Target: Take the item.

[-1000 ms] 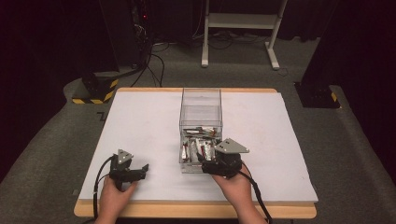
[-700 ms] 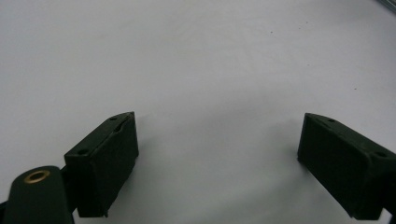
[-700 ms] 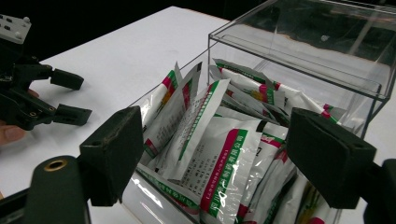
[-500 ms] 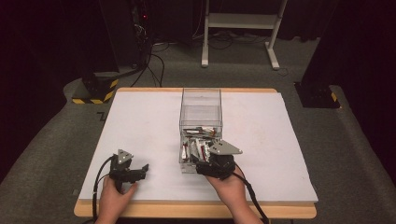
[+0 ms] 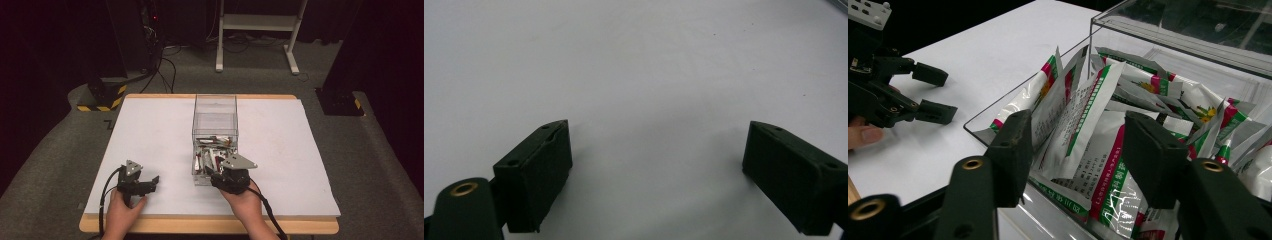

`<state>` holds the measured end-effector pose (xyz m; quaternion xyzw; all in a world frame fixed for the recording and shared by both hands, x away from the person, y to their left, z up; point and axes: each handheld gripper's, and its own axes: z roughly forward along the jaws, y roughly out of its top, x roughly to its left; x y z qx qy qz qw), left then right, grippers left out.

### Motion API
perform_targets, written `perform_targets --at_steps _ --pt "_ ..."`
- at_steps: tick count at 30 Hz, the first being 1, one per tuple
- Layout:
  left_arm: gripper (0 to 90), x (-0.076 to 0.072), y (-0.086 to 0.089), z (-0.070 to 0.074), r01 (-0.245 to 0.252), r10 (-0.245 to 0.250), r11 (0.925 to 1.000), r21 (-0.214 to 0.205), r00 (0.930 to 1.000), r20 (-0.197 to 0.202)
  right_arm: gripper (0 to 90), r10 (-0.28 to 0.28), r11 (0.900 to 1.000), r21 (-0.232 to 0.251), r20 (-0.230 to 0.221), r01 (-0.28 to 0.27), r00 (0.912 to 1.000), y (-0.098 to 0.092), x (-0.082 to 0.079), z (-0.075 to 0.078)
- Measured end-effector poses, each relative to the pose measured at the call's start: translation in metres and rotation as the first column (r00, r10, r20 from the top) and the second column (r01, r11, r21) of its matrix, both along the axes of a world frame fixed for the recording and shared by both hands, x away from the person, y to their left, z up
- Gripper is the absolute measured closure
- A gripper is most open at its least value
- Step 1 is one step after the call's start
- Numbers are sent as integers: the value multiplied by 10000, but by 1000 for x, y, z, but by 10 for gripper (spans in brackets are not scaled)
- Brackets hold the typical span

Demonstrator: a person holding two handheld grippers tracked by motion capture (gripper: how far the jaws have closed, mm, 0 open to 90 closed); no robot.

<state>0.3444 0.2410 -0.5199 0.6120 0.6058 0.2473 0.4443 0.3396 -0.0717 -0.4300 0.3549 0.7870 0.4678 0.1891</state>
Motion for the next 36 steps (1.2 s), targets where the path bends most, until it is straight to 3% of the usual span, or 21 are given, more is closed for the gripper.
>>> perform_targets --at_steps 5,27,36 --pt "125 0 0 0 -3 3 10000 -9 10000 1 529 -84 9998 -173 -23 83 10000 2 -2 -4" --pt "125 0 0 0 -6 6 10000 -19 10000 -5 867 -165 9971 725 -606 208 9980 -5 -1 -8" --pt "125 0 0 0 -7 7 10000 -22 10000 -4 889 -134 9958 895 -458 174 9989 -5 -5 -3"
